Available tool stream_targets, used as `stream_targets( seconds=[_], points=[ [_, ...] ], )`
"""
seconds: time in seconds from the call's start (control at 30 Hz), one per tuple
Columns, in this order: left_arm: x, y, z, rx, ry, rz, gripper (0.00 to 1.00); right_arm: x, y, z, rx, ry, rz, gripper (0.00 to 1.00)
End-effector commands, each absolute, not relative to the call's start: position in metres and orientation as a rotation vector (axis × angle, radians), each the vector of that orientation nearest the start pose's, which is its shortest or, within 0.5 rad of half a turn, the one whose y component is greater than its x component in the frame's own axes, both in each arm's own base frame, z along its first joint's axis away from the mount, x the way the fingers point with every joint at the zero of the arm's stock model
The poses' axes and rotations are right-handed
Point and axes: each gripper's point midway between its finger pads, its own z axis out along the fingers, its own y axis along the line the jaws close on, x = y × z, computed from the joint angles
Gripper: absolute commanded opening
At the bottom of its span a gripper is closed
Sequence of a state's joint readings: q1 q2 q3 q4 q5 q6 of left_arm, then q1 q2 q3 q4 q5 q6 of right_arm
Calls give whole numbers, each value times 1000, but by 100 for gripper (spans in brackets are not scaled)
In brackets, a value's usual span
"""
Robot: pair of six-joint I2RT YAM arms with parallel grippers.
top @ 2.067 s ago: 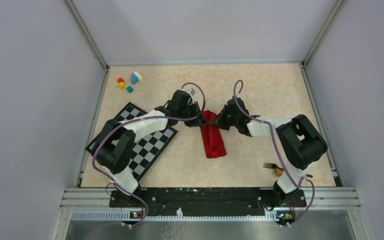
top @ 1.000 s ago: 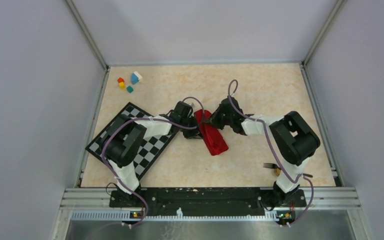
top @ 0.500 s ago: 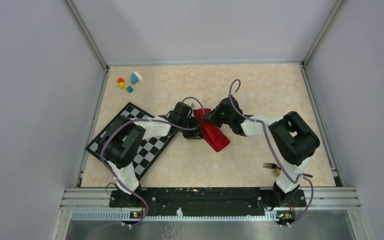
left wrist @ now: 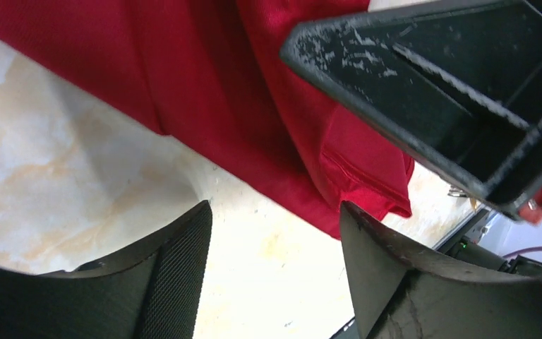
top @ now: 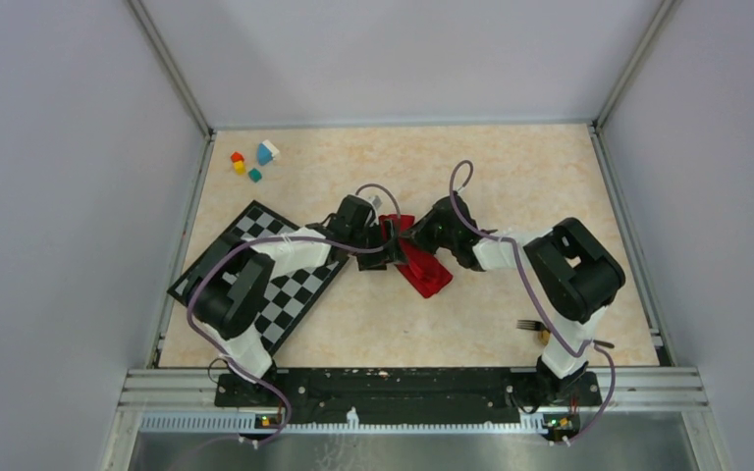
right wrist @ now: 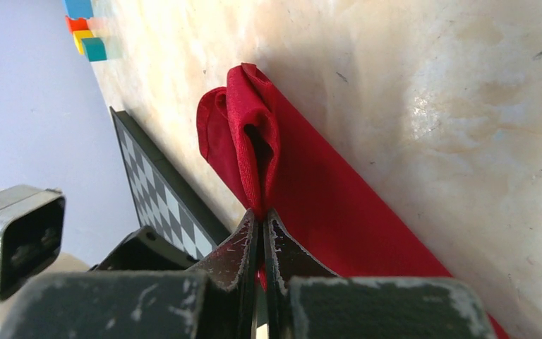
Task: Fold the napkin into a case and place the utensils inside
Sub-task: Fold the 2/3-rectangle-folded napkin at the center of the board.
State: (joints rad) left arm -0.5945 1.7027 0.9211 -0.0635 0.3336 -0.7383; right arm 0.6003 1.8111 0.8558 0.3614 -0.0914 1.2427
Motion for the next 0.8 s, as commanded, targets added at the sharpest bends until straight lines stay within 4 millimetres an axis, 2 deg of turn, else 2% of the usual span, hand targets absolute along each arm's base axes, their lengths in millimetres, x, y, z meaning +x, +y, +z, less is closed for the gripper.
stream_targets(
  seconds=[0.0, 0.27, 0.33, 0.47, 0.57, 0.7, 0.73, 0.77],
  points=[
    [302, -305, 52, -34, 2597, -965, 73, 360, 319, 73, 681, 2241, 1137, 0],
    [314, -300, 27, -74, 2639, -849, 84, 359, 323, 81, 664, 2239, 1145, 0],
    [315, -297, 18, -77, 2670, -800, 83, 356, 327, 81, 660, 2239, 1161, 0],
    [315, -280, 0, -148, 2725, -641, 71, 351, 333, 83, 645, 2244, 1174, 0],
    [314, -265, -8, -192, 2737, -538, 54, 348, 333, 84, 641, 2249, 1180, 0],
    [313, -258, -17, -198, 2746, -482, 43, 344, 334, 86, 605, 2255, 1197, 0],
    [313, -257, -19, -200, 2747, -480, 43, 343, 334, 86, 589, 2260, 1195, 2],
    [312, -257, -20, -202, 2749, -479, 42, 342, 333, 87, 557, 2267, 1192, 9]
  ],
)
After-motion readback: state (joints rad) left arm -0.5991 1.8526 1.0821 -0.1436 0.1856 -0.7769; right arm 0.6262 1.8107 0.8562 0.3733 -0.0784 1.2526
